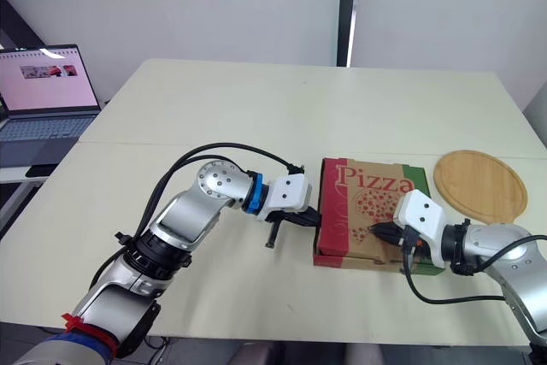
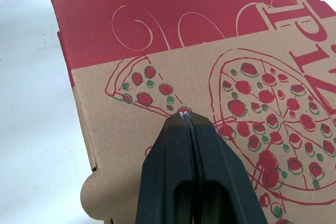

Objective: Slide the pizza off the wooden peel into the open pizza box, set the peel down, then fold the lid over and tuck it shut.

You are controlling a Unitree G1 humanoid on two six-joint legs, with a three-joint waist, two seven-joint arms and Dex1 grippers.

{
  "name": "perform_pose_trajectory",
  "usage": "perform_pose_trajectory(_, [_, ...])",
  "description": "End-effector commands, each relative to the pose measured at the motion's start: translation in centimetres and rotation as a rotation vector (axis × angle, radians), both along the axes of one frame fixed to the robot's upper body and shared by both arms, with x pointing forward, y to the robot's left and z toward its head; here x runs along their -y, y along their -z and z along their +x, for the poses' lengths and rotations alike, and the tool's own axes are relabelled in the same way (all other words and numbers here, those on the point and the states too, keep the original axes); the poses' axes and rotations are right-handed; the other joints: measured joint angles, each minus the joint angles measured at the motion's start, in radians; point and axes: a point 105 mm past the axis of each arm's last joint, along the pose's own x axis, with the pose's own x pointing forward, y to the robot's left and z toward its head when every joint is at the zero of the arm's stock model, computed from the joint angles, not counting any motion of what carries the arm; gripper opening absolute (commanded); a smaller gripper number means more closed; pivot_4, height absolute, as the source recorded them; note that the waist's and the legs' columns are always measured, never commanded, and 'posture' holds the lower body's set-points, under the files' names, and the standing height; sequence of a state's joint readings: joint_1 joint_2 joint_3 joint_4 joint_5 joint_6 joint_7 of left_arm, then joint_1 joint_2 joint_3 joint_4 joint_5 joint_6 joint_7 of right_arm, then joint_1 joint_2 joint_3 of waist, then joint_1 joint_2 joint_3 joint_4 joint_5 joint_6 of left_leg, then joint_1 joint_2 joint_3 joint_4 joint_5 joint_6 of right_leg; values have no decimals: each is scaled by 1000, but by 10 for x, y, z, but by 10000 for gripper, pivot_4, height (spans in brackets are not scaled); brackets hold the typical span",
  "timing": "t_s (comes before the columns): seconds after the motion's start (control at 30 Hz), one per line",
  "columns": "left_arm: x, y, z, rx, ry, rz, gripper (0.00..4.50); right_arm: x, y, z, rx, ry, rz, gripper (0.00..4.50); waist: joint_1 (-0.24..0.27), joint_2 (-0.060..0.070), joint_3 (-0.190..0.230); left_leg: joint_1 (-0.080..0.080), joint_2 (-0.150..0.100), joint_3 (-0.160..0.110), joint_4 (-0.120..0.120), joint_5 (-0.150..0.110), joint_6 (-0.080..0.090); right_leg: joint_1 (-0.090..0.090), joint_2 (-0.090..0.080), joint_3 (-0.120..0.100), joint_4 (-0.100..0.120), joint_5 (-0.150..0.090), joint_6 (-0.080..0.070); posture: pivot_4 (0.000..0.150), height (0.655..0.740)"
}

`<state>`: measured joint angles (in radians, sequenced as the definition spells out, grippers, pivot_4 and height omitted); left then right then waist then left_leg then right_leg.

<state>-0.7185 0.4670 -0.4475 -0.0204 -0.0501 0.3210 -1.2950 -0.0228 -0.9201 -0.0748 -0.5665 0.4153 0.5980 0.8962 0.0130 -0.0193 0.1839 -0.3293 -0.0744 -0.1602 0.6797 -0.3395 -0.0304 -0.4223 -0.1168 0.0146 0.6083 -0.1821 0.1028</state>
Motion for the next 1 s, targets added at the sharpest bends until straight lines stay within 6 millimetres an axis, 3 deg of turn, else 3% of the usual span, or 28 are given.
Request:
perform_pose_trajectory(0.03, [3,-10,-12,42,72,-16,0,-1,2,-1,-4,-16,-21,484,0,0,0,0,0,0,0,0,0,0,0,0,0,0,0,1500,7400])
perform_pose_trajectory(0.23, [-34,-21,-7,-13,-39,-16,0,-4,6,5,47,-11,-57,484,-5,0,0,0,0,0,0,0,1,0,0,0,0,-1,2,1500,7400])
perform_pose_trajectory(0.33, [-41,-24,-7,-19,-72,-26,0,-5,10,4,44,-23,-76,484,-10,0,0,0,0,0,0,0,1,0,0,0,1,-2,3,1500,7400])
perform_pose_trajectory(0.67, [0,-20,-5,6,-78,-132,0,-6,28,5,45,-28,-158,484,-12,0,0,1,0,0,0,0,1,1,0,0,1,-2,3,1500,7400])
perform_pose_trajectory(1.0, [9,-4,8,15,-92,-118,0,11,2,5,83,-8,-85,484,-9,0,0,1,0,0,0,0,1,1,0,0,0,-1,1,1500,7400])
